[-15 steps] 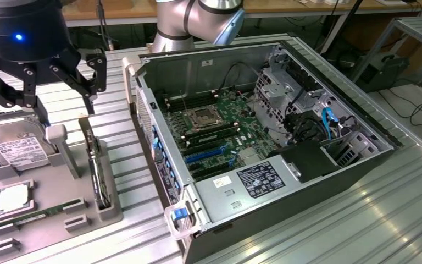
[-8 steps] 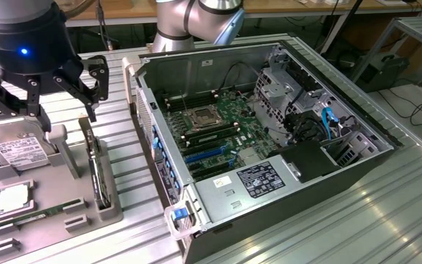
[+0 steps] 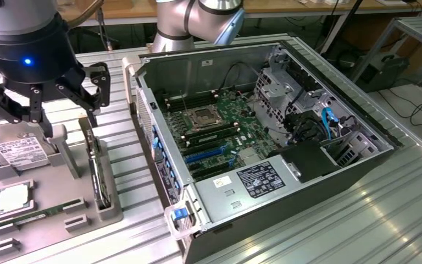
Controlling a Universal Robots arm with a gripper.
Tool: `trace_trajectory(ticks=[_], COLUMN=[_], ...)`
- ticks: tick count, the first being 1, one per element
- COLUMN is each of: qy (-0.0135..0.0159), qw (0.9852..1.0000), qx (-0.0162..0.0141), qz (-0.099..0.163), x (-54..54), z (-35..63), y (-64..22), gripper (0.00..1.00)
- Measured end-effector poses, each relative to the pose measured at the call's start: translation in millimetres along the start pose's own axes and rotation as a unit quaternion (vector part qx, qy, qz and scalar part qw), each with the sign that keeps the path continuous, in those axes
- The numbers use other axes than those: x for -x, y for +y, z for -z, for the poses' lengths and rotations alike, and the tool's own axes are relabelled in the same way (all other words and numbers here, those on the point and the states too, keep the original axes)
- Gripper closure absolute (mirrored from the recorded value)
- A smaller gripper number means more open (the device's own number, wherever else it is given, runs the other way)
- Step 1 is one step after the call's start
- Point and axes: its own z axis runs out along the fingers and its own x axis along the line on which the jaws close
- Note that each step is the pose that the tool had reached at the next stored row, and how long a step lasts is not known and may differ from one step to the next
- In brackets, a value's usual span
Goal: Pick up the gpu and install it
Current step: 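Pick up the gpu and move the gpu toward the slot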
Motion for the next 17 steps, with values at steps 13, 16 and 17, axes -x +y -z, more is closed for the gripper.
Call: trace_trajectory(ticks=[13, 16, 17], qy=[0.0, 0.0, 0.0], qw=[1.0, 1.0, 1.0], qx=[0.0, 0.0, 0.0], qz=[0.0, 0.0, 0.0], x=[-0.3, -0.4, -0.4], z=[-10.4, -12.8, -13.7], y=[-4.8, -5.5, -5.6], gripper=[0.34, 0.34, 0.34])
